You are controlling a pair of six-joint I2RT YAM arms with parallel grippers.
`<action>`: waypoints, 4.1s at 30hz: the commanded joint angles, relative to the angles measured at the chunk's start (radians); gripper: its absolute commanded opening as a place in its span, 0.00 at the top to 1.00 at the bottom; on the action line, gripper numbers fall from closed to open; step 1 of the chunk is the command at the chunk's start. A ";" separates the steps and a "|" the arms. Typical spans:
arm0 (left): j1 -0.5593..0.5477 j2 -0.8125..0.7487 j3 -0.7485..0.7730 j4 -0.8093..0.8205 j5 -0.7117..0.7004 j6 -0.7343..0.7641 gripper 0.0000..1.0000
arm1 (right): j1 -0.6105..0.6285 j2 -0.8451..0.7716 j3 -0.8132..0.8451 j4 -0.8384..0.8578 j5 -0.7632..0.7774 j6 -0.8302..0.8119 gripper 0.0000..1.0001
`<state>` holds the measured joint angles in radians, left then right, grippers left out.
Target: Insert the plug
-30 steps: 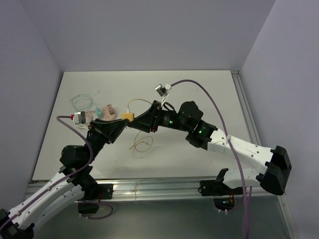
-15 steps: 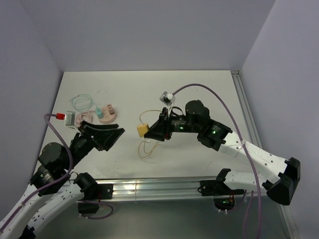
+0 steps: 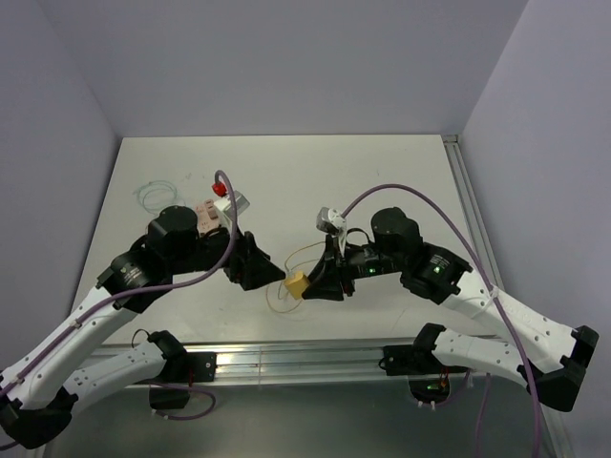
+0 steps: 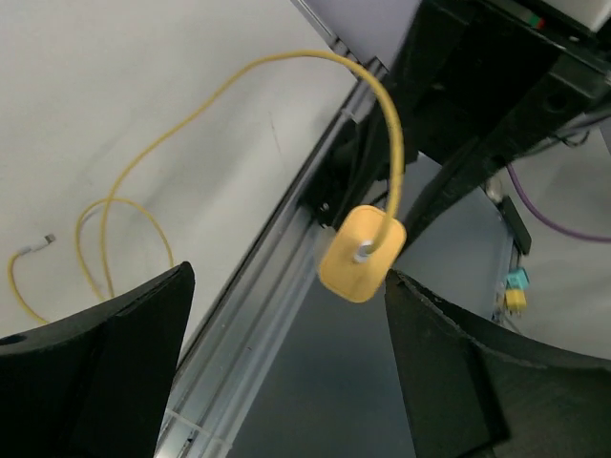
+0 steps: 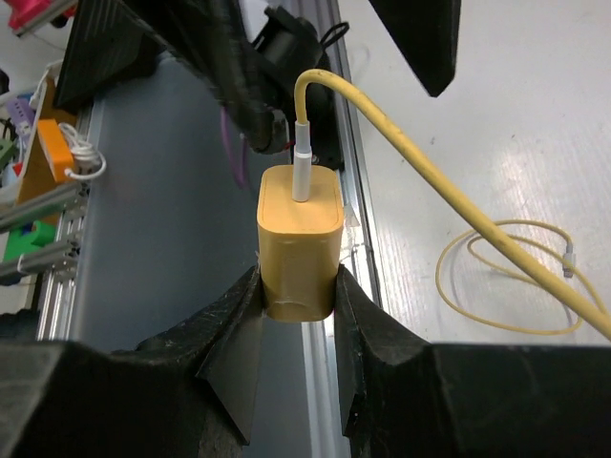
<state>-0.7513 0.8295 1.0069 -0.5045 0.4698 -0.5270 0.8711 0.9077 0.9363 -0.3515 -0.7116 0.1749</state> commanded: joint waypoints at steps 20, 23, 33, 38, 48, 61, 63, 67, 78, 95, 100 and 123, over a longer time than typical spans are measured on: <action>-0.005 0.089 0.070 0.017 0.394 0.185 0.32 | 0.049 0.108 0.087 -0.012 -0.164 -0.069 1.00; -0.003 0.106 0.082 -0.015 0.421 0.203 0.36 | 0.058 0.134 0.114 -0.040 -0.144 -0.089 1.00; -0.005 0.103 0.104 -0.135 0.418 0.288 0.36 | 0.060 0.183 0.199 -0.158 -0.121 -0.164 1.00; -0.005 0.115 0.108 -0.164 0.418 0.308 0.42 | 0.066 0.201 0.217 -0.188 -0.132 -0.196 1.00; -0.005 0.126 0.108 -0.157 0.441 0.309 0.45 | 0.091 0.263 0.280 -0.213 -0.131 -0.218 1.00; -0.010 0.131 0.105 -0.170 0.432 0.309 0.55 | 0.098 0.287 0.315 -0.247 -0.115 -0.238 1.00; -0.013 0.132 0.104 -0.169 0.429 0.306 0.56 | 0.098 0.292 0.317 -0.248 -0.118 -0.241 1.00; -0.016 0.138 0.105 -0.175 0.432 0.308 0.69 | 0.100 0.303 0.322 -0.247 -0.123 -0.244 1.00; -0.019 0.118 0.121 -0.183 0.279 0.280 1.00 | 0.101 0.303 0.325 -0.242 -0.040 -0.233 0.50; 0.167 0.282 0.222 -0.230 -0.259 0.715 1.00 | 0.046 -0.095 0.066 -0.081 0.397 0.069 0.01; 0.270 0.300 0.146 -0.190 -0.373 0.994 1.00 | 0.046 -0.153 -0.056 -0.003 0.347 0.117 0.01; 0.530 0.496 0.090 -0.181 -0.280 1.384 1.00 | 0.046 -0.228 -0.267 0.123 0.337 0.202 0.02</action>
<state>-0.2485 1.3216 1.1137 -0.7616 0.1364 0.8089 0.9222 0.6968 0.6918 -0.2951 -0.3786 0.3672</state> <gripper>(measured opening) 0.360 0.979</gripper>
